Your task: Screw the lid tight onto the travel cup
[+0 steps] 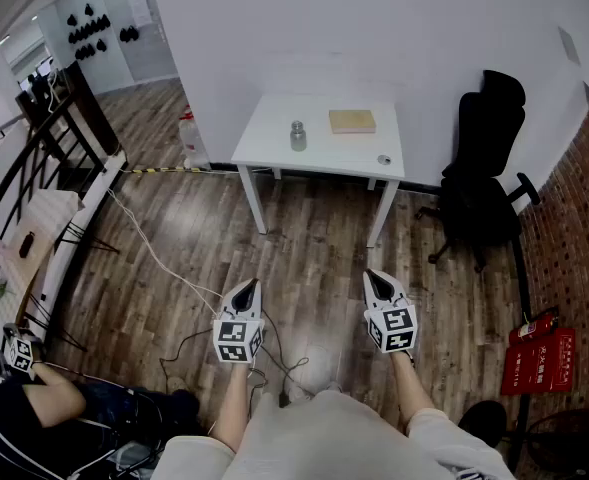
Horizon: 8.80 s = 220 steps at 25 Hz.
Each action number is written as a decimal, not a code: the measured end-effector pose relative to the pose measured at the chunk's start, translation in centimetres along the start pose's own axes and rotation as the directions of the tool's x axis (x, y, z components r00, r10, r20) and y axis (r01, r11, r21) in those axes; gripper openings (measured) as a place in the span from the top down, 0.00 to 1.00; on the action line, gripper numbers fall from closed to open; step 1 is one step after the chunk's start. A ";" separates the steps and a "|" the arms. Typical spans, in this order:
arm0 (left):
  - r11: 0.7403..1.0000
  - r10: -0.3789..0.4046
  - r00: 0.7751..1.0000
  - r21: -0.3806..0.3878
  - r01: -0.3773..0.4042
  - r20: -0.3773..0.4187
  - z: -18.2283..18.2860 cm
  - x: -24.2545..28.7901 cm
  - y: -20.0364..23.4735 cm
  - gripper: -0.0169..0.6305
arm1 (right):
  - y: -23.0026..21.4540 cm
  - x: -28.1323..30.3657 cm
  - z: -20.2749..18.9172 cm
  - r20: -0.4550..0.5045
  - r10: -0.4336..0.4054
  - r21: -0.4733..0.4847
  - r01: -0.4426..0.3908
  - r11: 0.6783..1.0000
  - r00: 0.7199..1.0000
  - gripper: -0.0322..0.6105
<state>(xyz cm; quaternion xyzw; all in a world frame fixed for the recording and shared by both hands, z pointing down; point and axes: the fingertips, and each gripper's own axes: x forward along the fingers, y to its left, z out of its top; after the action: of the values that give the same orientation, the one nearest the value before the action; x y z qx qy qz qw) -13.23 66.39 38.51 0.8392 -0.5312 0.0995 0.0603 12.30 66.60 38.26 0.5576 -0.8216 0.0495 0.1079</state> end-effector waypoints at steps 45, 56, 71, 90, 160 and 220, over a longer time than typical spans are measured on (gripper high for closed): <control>0.998 0.052 0.998 -0.023 -0.053 -0.024 0.1 10.2 -0.8 0.96 | -5.7 7.8 -1.0 -0.017 0.118 -0.015 -0.118 0.993 0.993 0.95; 0.999 -0.010 0.999 -0.043 0.008 -0.050 -0.4 20.5 5.6 0.96 | -8.0 19.1 -0.1 -0.047 0.082 -0.008 -0.082 0.997 0.996 0.95; 0.995 -0.070 0.997 -0.073 0.067 -0.036 3.7 33.3 17.5 0.96 | -10.2 35.0 7.8 -0.071 0.043 -0.094 -0.050 0.994 0.997 0.95; 0.994 -0.099 0.994 -0.058 0.097 -0.036 5.9 41.6 22.3 0.96 | -12.1 44.3 8.1 -0.065 0.029 -0.044 -0.032 0.999 0.997 0.95; 0.985 -0.164 0.967 -0.084 0.151 -0.193 7.0 78.3 29.3 0.96 | -27.0 77.7 7.5 -0.129 0.191 0.096 -0.180 0.979 0.973 0.95; 0.891 -0.444 0.883 0.030 0.453 -0.153 -4.0 81.4 20.6 0.44 | -22.8 75.3 -2.0 -0.144 0.263 0.126 -0.246 0.961 0.954 0.95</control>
<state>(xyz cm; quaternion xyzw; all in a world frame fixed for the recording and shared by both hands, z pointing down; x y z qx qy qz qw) 1.57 -13.19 61.07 0.9314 -0.3137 0.1596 0.0923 7.00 -9.74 56.79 0.4465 -0.8714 0.1511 0.1360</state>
